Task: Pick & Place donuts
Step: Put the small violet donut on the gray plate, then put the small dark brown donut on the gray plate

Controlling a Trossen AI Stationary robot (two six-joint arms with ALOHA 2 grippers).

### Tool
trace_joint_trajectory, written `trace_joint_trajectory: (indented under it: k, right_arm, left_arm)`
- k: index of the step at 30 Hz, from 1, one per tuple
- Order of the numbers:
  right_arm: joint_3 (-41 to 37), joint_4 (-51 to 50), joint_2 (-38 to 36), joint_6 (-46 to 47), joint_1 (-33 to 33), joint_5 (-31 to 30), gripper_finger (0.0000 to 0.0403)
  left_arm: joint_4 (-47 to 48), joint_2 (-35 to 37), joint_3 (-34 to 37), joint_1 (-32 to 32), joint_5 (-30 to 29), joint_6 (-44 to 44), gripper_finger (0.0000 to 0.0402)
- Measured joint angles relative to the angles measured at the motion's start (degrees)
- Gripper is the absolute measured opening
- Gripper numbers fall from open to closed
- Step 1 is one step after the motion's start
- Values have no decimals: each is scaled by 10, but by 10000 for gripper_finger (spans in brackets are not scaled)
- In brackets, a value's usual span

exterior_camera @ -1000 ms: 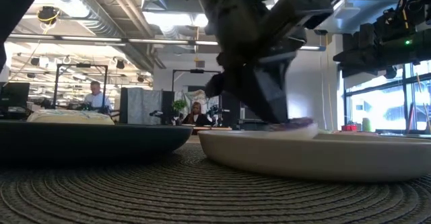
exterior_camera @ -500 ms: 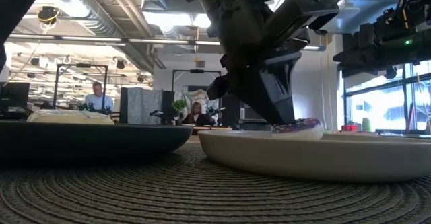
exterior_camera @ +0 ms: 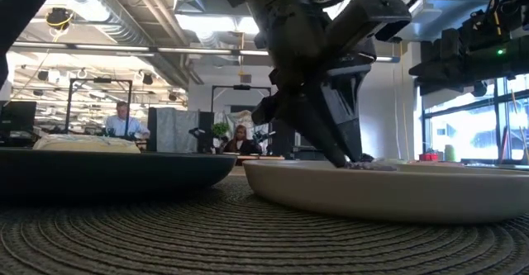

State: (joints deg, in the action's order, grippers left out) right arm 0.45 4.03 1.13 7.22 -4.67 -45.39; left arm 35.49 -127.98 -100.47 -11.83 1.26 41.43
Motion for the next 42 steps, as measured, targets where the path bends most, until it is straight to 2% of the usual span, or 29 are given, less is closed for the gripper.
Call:
trace_joint_trajectory:
  k: [4, 7, 13, 15, 17, 23, 29, 37, 42]
  right_arm:
    - [0, 0, 0, 0, 0, 0, 186]
    - [0, 0, 0, 0, 0, 0, 186]
    - [0, 0, 0, 0, 0, 4, 186]
    - [0, 0, 0, 0, 0, 5, 186]
    - [0, 0, 0, 0, 0, 13, 186]
    - [0, 0, 0, -1, 0, 37, 186]
    - [0, 0, 0, 0, 0, 46, 186]
    - [0, 0, 0, 0, 0, 46, 186]
    - [0, 0, 0, 0, 0, 46, 186]
  left_arm:
    - [33, 7, 0, 3, 13, 2, 97]
    - [72, 39, 1, 6, 1, 7, 99]
    - [212, 140, 5, -2, -118, 30, 104]
    - [254, 186, 21, -11, -158, 66, 110]
    - [291, 230, 48, -20, -168, 116, 115]
    - [304, 358, 187, -61, -130, 296, 119]
    - [306, 442, 333, -137, -100, 513, 119]
    - [299, 476, 441, -248, -7, 699, 118]
    - [243, 476, 485, -290, 13, 783, 118]
